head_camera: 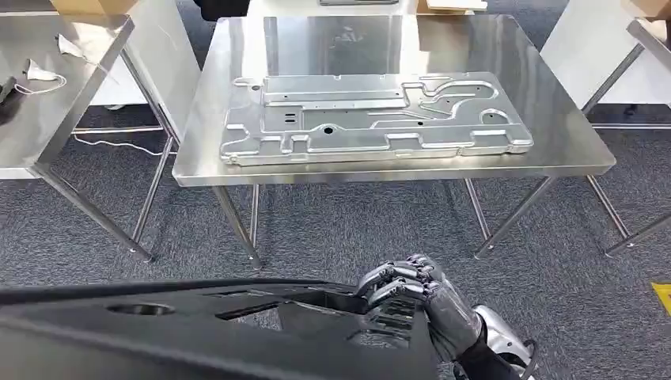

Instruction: Take the parts from the cabinet and place them on the table.

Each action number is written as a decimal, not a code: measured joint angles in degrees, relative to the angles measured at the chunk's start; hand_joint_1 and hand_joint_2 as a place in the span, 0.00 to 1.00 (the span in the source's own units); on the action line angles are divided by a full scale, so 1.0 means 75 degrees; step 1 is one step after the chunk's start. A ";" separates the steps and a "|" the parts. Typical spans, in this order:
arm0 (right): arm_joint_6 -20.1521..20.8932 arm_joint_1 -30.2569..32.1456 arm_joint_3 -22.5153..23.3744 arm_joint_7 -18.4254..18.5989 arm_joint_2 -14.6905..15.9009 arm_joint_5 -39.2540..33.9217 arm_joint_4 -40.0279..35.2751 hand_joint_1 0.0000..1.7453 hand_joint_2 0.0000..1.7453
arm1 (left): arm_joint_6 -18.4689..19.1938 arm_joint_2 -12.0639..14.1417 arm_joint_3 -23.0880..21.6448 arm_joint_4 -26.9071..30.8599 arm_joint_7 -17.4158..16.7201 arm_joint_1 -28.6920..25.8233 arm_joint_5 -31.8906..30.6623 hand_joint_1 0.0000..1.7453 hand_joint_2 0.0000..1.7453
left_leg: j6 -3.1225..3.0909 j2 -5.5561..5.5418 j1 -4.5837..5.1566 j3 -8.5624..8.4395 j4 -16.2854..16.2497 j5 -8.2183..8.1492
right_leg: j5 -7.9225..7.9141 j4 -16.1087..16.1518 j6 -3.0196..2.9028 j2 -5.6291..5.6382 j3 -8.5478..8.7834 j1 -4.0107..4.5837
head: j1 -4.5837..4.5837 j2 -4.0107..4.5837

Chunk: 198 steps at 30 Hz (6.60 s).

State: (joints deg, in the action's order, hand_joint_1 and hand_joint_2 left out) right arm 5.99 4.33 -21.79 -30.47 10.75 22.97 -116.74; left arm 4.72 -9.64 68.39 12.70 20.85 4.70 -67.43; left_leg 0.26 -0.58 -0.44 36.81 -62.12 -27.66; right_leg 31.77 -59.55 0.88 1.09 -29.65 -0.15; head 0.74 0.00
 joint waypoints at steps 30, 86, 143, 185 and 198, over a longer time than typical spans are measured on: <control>-0.0236 -0.0062 0.0289 -0.0102 -0.0047 -0.0061 0.0143 1.00 1.00 | -0.0047 0.0222 0.0099 0.0052 0.0160 0.0035 0.0082 0.00 1.00 | 0.0036 0.0088 -0.0008 -0.0086 0.0031 -0.0015 | -0.0030 0.0023 -0.0021 -0.0035 -0.0045 0.0011 | 0.0006 0.0000; -0.1418 -0.0440 0.1987 0.1459 0.0751 0.2659 -0.0082 1.00 1.00 | 0.0009 0.0207 0.0128 0.0064 0.0370 0.0154 0.0009 0.00 1.00 | 0.0007 0.0071 -0.0037 -0.0691 0.0330 -0.0384 | -0.0597 0.0001 0.0112 -0.0076 -0.0753 -0.0055 | 0.0009 0.0000; -0.3159 -0.2138 -0.0029 0.3739 0.1653 0.8926 0.5263 0.00 0.00 | -0.0207 0.0038 -0.0635 0.0061 0.0682 0.0566 -0.0233 0.00 1.00 | 0.0050 0.0053 -0.0014 -0.0711 0.0309 -0.0379 | -0.0615 0.0025 0.0125 -0.0092 -0.0691 -0.0078 | 0.0009 0.0000; -0.2383 -0.1011 0.1938 0.1477 0.0545 0.4038 0.3605 0.00 0.00 | -0.0414 0.0038 -0.0839 0.0064 0.0597 0.0558 -0.0058 0.00 0.00 | 0.0050 0.0053 -0.0014 -0.0715 0.0310 -0.0379 | -0.0614 0.0025 0.0125 -0.0092 -0.0686 -0.0077 | 0.0009 0.0000; -0.1789 -0.0484 0.3083 -0.0244 -0.0846 0.0976 0.1013 0.00 0.00 | -0.0350 0.0038 -0.0953 0.0067 0.0641 0.0514 0.0178 0.00 0.00 | 0.0050 0.0053 -0.0015 -0.0718 0.0312 -0.0379 | -0.0613 0.0025 0.0124 -0.0092 -0.0687 -0.0076 | 0.0009 0.0000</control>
State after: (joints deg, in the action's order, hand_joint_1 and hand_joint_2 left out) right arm -7.43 0.70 1.33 -32.30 4.41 30.29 -109.14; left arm 2.10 -9.35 61.24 13.20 25.66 8.55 -66.09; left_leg 0.63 -0.19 -0.56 31.42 -59.78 -30.50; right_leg 27.17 -59.36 1.81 0.40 -34.80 -0.71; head 0.81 0.00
